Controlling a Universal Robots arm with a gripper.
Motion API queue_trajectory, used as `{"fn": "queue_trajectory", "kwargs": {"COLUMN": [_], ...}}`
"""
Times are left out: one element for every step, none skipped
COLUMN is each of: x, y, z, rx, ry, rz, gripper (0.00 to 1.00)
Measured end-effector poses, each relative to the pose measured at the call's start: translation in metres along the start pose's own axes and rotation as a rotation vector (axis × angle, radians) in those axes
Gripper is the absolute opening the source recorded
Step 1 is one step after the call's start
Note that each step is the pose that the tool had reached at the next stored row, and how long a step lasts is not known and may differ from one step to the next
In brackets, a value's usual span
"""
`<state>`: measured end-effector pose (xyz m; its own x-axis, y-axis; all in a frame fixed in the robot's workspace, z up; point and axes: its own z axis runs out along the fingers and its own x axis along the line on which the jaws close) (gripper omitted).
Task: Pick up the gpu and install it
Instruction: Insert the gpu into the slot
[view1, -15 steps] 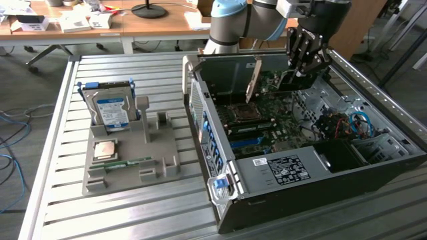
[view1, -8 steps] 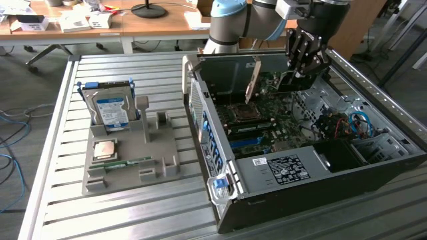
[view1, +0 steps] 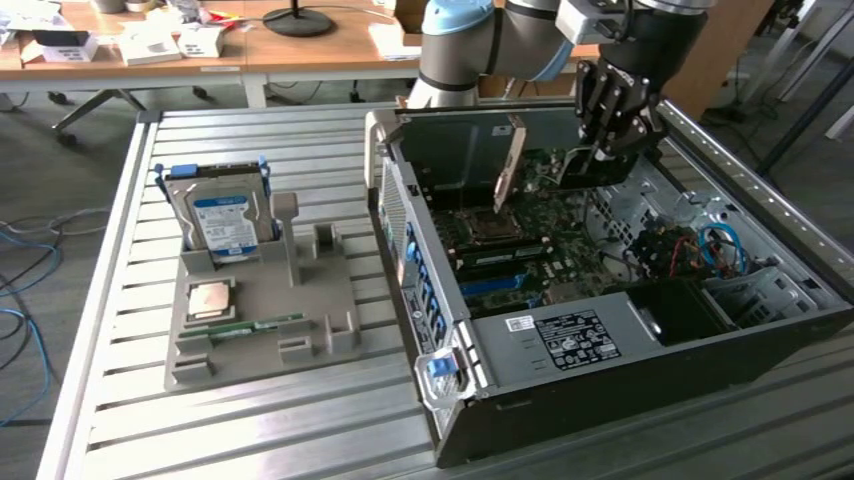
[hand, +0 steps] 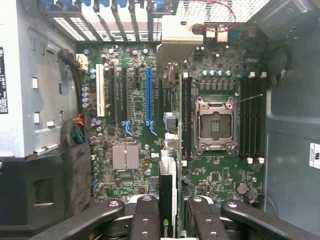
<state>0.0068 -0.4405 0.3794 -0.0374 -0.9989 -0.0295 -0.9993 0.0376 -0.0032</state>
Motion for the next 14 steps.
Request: {"fn": "queue_trajectory", "kwargs": {"x": [0.002,0.003,0.005,0.006,0.008,0.009,0.010,0.011,0.012,0.012,0.012,0.012,0.012,0.012], "y": [-0.0001,-0.0001,-0.0002,-0.0003,-0.0003,-0.0004,-0.0004,-0.0003,-0.0003,-0.0003,-0.0002,0.0003,0.0010,0.0021], "z": [0.0000,-0.0001,-0.0002,-0.0002,-0.0002,-0.0003,-0.0003,-0.0003,-0.0003,-0.0002,-0.0002,-0.0002,-0.0001,-0.0001], "rx": [0.0000,0.0000,0.0000,0.0000,-0.0001,-0.0001,-0.0001,-0.0001,-0.0003,-0.0002,-0.0001,-0.0002,-0.0002,-0.0003], "ry": [0.0000,0.0000,0.0001,0.0001,0.0000,0.0001,0.0000,0.0000,0.0000,-0.0001,0.0000,0.0002,0.0002,0.0001], "rz": [0.000,0.000,0.000,0.000,0.000,0.000,0.000,0.000,0.000,0.000,0.000,0.001,0.001,0.001], "gripper": [0.27,0.27,0.27,0.27,0.27,0.27,0.27,0.27,0.27,0.27,0.27,0.27,0.27,0.27]}}
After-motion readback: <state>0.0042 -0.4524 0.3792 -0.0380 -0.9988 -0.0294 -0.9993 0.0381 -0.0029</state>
